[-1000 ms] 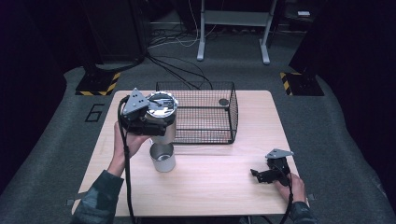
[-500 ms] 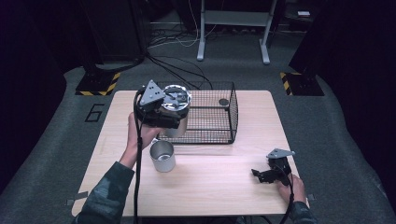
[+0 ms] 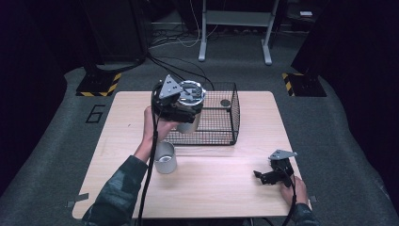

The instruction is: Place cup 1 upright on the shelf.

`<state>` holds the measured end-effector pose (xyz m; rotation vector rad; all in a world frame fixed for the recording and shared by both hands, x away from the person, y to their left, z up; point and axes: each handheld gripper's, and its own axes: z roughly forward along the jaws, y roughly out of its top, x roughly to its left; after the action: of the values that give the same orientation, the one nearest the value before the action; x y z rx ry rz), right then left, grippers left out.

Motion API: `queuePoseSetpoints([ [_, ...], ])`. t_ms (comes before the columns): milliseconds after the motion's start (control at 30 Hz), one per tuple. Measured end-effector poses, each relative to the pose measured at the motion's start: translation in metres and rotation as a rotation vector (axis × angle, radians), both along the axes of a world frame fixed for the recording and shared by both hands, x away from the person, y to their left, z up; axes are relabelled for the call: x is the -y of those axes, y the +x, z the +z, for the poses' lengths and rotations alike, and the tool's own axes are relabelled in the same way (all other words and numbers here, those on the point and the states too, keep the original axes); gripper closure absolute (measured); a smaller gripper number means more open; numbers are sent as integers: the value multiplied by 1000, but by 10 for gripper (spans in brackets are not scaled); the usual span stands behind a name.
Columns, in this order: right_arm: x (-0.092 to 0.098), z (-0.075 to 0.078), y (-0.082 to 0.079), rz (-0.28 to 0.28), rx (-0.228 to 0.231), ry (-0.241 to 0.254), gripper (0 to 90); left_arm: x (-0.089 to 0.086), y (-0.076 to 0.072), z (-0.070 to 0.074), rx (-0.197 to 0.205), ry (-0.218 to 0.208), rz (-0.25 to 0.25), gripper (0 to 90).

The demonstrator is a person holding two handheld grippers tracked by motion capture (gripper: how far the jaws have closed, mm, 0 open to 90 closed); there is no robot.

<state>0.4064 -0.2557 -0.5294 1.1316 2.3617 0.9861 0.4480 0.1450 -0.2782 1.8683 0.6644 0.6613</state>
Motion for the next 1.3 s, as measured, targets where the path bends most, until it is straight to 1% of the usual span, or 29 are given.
queuePoseSetpoints([
  [100, 0, 0, 0, 0, 0, 0, 0, 6, 6, -1, 4, -4, 0, 40],
  [167, 0, 0, 0, -1, -1, 1, 0, 9, 9, -2, 0, -15, -1, 40],
  [267, 0, 0, 0, -1, -1, 2, 0, 14, 15, -4, -5, -20, 0, 39],
  [333, 0, 0, 0, 0, 0, 3, 0, 17, 19, -5, -11, -21, -1, 39],
  [367, 0, 0, 0, -2, 3, 5, 0, 17, 21, -4, -12, -13, -6, 39],
  [400, 0, 0, 0, -1, 1, 5, 0, 19, 22, -5, -14, -25, 0, 40],
  [433, 0, 0, 0, 0, 0, 4, 0, 20, 24, -5, -11, -22, 0, 39],
  [533, 0, 0, 0, 0, 2, 4, 0, 24, 29, -6, -15, -32, 3, 40],
  [633, 0, 0, 0, 0, 2, 4, 0, 30, 34, -7, -12, -14, 2, 40],
  [767, 0, 0, 0, 1, 2, 4, 0, 38, 41, -9, -24, -7, 2, 40],
  [900, 0, 0, 0, 1, 1, 4, 0, 45, 46, -11, -25, -13, 7, 39],
  [933, 0, 0, 1, -6, 3, 8, 0, 46, 47, -11, -28, -6, 4, 40],
  [1000, -1, 0, 0, -7, 1, 9, 0, 50, 50, -13, -26, -6, 10, 39],
  [1100, 0, 0, 1, -6, 3, 8, 0, 54, 53, -16, -44, -15, 16, 39],
  [1200, 0, 0, 0, -7, 1, 8, 0, 58, 58, -19, -42, -10, 21, 39],
  [1233, 0, 0, 1, -5, 2, 9, 0, 59, 60, -20, -44, -19, 25, 39],
  [1300, 0, 0, 1, -5, 2, 7, 0, 62, 63, -22, -45, -21, 32, 40],
])
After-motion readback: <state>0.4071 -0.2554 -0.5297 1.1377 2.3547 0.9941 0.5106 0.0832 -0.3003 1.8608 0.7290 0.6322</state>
